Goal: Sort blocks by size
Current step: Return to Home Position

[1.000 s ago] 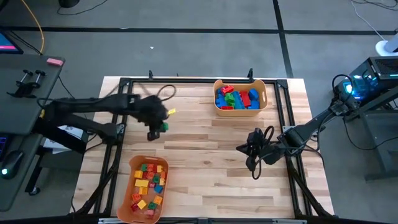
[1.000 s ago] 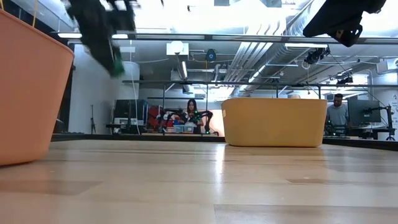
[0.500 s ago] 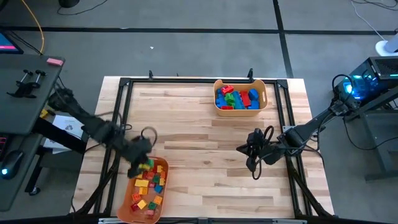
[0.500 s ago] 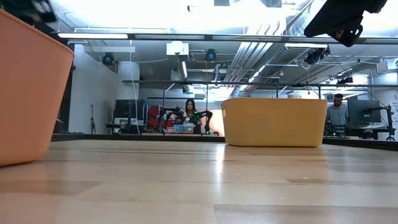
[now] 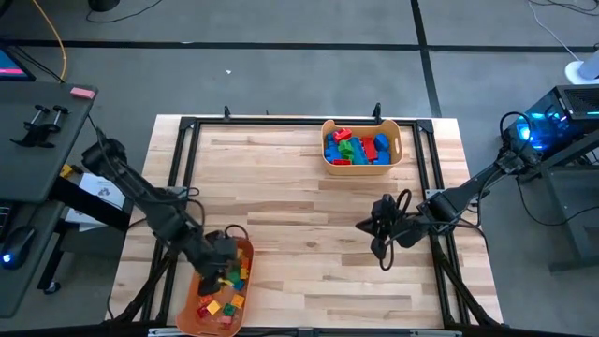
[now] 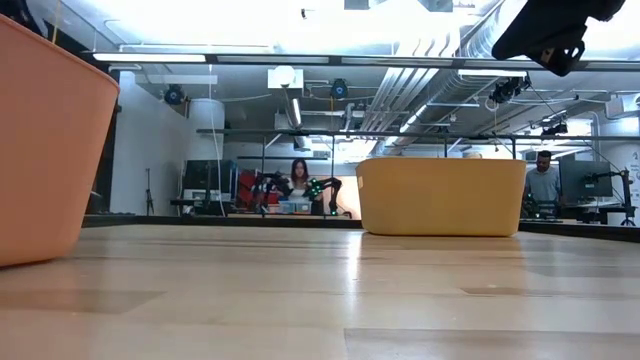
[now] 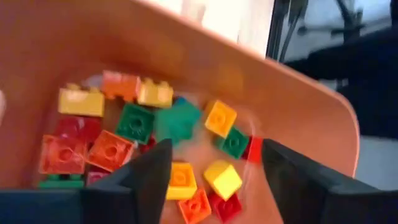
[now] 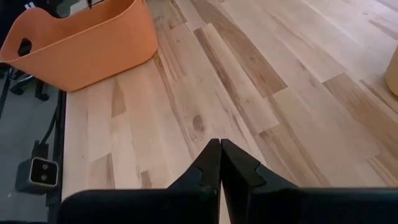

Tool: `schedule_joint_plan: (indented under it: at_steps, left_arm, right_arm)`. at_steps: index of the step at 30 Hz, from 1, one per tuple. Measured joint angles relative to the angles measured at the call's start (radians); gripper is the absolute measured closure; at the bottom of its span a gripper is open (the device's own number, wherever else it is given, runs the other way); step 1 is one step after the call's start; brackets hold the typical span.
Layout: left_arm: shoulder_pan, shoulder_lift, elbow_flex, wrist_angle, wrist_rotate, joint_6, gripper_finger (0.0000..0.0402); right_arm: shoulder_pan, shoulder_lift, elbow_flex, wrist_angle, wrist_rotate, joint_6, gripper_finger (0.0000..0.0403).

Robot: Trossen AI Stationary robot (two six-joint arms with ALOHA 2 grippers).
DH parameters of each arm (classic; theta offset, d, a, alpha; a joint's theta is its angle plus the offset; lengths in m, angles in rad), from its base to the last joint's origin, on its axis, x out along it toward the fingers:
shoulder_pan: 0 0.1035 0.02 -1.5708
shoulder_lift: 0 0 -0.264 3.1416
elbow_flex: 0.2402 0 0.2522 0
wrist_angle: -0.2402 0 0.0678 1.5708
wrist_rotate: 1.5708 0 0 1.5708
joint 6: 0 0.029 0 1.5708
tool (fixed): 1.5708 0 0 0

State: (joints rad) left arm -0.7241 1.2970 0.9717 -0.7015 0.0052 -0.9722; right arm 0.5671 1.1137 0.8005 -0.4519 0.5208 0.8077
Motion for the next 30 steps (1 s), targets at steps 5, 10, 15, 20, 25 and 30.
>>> schedule_joint_plan:
  at_steps: [5,10,15,20,25,30]
  left_arm:
    - [0.068,0.026,0.0,0.001,0.139,0.094,0.0141]
    - [0.159,-0.01,0.0,0.034,0.113,0.196,0.0142]
    - [0.294,-0.102,0.0,0.09,-0.007,0.305,0.0165]
    - [0.449,-0.239,0.0,0.11,-0.19,0.397,0.0223]
    - [0.52,-0.411,-0.028,0.173,-0.416,0.494,0.0338]
    - [0.529,-0.588,-0.185,0.407,-0.553,0.538,0.0388]
  right_arm:
    - [0.0,0.0,0.0,-0.005,-0.017,-0.004,0.0403]
    - [0.0,0.0,0.0,-0.007,-0.029,-0.001,0.0403]
    - [0.003,0.0,0.0,-0.007,-0.046,0.003,0.0403]
    - [0.003,0.0,0.0,-0.007,-0.072,0.016,0.0403]
    - [0.003,0.0,0.0,-0.012,-0.081,0.03,0.0403]
    - [-0.006,0.0,0.0,0.003,-0.079,0.03,0.0403]
